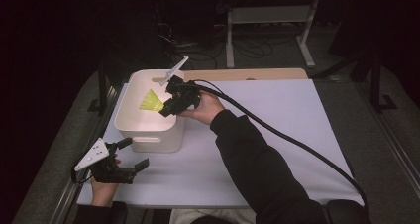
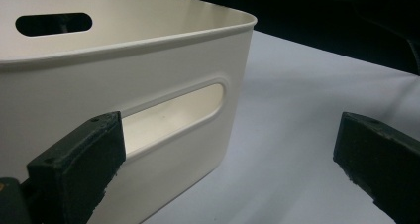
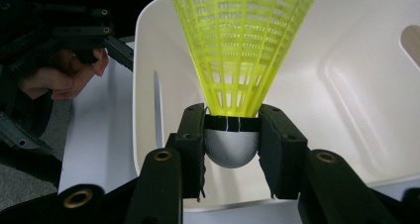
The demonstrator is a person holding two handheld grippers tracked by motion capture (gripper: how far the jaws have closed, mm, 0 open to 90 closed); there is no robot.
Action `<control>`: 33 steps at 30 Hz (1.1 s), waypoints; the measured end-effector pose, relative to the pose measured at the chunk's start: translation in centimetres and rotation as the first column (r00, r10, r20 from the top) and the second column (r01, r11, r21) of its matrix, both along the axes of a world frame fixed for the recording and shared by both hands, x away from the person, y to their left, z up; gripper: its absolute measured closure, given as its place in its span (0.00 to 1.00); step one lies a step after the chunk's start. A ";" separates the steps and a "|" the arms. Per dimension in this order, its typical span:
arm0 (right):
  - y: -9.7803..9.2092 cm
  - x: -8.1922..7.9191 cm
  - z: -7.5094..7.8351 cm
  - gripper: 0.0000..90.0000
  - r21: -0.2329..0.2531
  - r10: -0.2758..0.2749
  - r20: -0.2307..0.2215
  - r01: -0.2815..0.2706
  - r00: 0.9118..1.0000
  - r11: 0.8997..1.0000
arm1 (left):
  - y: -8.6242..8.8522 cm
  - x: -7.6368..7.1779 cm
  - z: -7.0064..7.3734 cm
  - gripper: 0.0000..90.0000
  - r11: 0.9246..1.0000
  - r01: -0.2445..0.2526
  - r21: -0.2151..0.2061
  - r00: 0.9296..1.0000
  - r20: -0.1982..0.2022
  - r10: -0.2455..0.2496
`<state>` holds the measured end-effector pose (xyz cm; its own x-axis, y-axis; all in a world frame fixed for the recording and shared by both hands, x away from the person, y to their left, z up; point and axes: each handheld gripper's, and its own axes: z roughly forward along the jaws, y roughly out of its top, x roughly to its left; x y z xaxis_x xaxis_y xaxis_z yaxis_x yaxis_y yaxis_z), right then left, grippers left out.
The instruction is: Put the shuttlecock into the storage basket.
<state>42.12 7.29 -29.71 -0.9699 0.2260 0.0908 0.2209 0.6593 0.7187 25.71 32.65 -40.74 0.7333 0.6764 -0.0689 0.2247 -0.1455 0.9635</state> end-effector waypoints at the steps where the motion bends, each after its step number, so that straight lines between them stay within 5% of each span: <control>1: 0.1 0.1 -0.1 0.70 -0.001 0.001 -0.006 -0.001 1.000 1.000 | 0.0 0.0 0.0 0.00 1.000 0.001 -0.001 1.000 0.000 -0.001; 10: 0.4 0.5 -1.0 0.68 -0.010 0.023 -0.061 -0.024 0.998 1.000 | 0.0 0.0 0.0 0.00 1.000 0.003 0.001 1.000 -0.002 -0.003; 13: 0.2 0.7 -1.0 0.58 -0.004 0.020 -0.091 -0.021 0.996 1.000 | 0.0 0.0 0.0 0.00 1.000 0.003 0.002 1.000 -0.003 -0.003; 22: -0.4 0.4 -0.1 0.26 -0.035 -0.009 -0.043 0.007 0.999 0.999 | 0.0 0.0 0.0 0.00 1.000 0.001 0.001 1.000 -0.003 -0.001; 33: -1.6 -0.8 1.1 0.03 -0.082 -0.028 0.011 0.029 1.000 0.996 | 0.0 0.0 0.0 0.00 1.000 0.002 0.009 1.000 -0.001 -0.002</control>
<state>41.33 5.69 -28.56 -0.9637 0.2599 0.0615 0.2338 0.7099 0.6643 25.71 32.64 -40.77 0.7348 0.6753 -0.0635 0.2249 -0.1543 0.9621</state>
